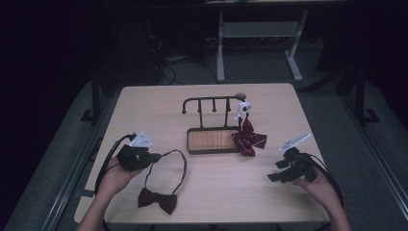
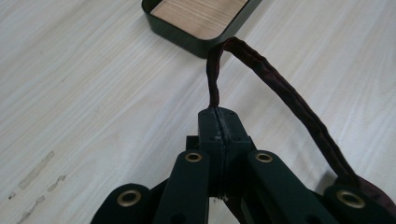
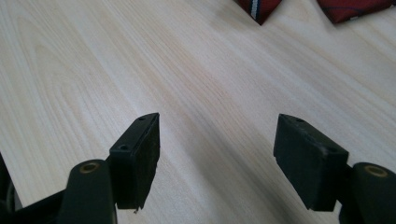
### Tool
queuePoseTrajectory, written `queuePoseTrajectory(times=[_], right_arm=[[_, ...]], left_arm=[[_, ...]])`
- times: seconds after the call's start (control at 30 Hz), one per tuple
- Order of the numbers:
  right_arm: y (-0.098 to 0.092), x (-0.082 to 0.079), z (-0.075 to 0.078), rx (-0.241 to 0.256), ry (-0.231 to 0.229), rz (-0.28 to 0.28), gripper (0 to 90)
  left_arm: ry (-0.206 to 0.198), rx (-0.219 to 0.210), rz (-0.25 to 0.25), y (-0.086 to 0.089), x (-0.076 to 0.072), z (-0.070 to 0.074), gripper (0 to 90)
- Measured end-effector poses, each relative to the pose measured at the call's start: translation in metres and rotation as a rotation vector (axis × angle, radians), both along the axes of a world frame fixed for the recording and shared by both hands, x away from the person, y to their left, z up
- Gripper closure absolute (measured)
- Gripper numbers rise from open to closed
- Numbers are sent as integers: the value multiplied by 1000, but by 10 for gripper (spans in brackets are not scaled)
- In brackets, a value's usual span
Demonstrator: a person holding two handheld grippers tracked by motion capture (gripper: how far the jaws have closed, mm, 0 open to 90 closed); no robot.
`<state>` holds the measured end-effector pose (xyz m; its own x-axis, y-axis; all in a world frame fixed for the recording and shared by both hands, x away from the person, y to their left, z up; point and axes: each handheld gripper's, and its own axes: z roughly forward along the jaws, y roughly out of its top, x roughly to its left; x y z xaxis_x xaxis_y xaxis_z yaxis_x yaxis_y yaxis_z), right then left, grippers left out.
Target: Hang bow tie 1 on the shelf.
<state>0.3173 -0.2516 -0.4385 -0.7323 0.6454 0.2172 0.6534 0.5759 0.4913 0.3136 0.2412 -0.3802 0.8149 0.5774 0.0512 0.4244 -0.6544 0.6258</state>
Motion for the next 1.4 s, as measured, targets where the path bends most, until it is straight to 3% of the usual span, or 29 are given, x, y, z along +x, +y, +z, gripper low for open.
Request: queuePoseTrajectory(times=[0.53, 0.73, 0.97, 1.4], right_arm=[[0, 0, 1, 11, -20, 5, 316], [0, 0, 0, 21, -25, 12, 312], [2, -1, 2, 16, -28, 13, 310], [1, -1, 3, 26, -41, 6, 310]], left_arm=[[0, 47, -83, -9, 0, 40, 900], [-8, 41, -109, -10, 0, 55, 900], [-13, 53, -129, -11, 1, 74, 900], [-22, 81, -145, -19, 8, 96, 900]])
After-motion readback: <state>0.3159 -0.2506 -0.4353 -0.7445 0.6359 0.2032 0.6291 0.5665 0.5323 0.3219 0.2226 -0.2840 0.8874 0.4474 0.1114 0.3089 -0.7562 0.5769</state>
